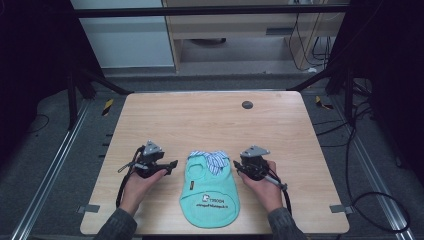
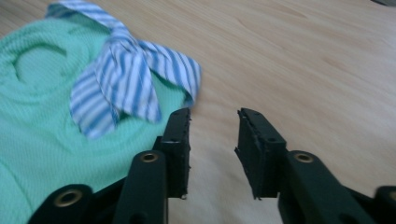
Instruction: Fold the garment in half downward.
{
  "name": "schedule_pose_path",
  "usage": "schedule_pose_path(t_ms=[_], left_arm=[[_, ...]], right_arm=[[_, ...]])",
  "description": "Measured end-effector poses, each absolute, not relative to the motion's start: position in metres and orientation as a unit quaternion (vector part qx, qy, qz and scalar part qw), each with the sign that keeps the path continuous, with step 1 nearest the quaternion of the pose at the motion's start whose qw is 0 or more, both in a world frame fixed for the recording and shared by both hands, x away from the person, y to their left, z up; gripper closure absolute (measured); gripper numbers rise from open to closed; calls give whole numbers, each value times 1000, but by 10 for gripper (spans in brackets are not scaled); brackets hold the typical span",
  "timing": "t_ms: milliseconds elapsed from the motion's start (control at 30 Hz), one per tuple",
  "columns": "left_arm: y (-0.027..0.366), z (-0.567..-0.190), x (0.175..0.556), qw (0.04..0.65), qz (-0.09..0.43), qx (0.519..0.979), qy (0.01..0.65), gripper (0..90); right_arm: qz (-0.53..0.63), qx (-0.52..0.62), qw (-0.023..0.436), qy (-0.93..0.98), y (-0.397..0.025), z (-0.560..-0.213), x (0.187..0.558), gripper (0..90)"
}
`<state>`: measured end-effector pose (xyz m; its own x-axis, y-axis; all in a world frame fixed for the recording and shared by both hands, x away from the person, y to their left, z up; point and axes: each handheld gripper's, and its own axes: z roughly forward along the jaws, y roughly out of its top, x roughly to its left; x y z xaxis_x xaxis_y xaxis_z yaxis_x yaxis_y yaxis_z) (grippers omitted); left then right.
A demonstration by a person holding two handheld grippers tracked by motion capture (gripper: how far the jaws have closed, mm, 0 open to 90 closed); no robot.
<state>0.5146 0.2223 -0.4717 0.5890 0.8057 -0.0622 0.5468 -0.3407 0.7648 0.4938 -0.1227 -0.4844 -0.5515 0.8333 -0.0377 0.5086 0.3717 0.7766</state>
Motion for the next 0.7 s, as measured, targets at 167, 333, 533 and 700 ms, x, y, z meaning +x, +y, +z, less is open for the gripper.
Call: schedule_pose_path(t_ms=[167, 333, 533, 700], left_arm=[[208, -468, 534, 373, 160, 817, 409, 481], [182, -465, 553, 355, 156, 836, 388, 548], [167, -461, 568, 353, 142, 838, 392, 572], [158, -465, 573, 334, 126, 848, 392, 562]], right_arm=[[362, 393, 197, 822, -101, -482, 519, 767], [357, 384, 188, 830, -89, -477, 538, 794], [348, 397, 181, 830, -84, -474, 556, 722], [337, 400, 179, 833, -82, -478, 562, 674]])
